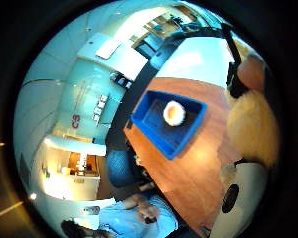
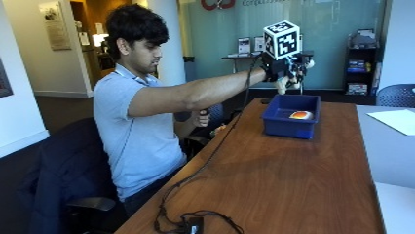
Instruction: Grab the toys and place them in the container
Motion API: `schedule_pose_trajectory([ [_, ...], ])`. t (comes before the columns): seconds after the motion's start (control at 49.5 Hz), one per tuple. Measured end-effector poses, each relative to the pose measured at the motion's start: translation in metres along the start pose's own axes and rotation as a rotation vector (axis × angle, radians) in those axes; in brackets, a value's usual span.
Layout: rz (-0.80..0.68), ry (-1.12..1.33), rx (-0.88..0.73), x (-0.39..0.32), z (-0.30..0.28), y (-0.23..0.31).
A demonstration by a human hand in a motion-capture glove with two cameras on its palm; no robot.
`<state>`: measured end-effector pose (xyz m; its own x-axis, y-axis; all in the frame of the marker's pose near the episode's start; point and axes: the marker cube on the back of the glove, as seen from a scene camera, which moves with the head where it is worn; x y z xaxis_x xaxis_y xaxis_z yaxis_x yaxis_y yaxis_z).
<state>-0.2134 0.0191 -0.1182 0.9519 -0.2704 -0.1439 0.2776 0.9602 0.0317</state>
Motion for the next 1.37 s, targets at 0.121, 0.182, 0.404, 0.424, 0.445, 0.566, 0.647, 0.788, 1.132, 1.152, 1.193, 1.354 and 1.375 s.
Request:
schedule_pose_trajectory([
  [0.121,-0.060,-0.007,0.004,-0.047,-0.012,-0.024],
  [0.182,-0.092,-0.001,-0.004,-0.068,-0.014,-0.035],
  [0.404,-0.136,-0.114,-0.047,-0.150,0.021,-0.074],
  [0.424,-0.134,-0.129,-0.059,-0.157,0.027,-0.078],
  [0.445,-0.132,-0.145,-0.077,-0.163,0.033,-0.080],
  [0.566,-0.134,-0.262,-0.267,-0.187,0.071,-0.087],
  [0.647,-0.165,-0.267,-0.283,-0.192,0.087,-0.087],
  [0.788,-0.219,-0.092,-0.204,-0.177,0.093,-0.082],
  [1.132,-0.182,0.050,-0.183,-0.112,0.066,-0.056],
  [1.152,-0.180,0.058,-0.186,-0.110,0.065,-0.055],
  [1.193,-0.172,0.068,-0.188,-0.109,0.065,-0.053],
  [1.354,-0.172,0.079,-0.219,-0.087,0.057,-0.035],
  [1.375,-0.171,0.080,-0.222,-0.085,0.057,-0.034],
])
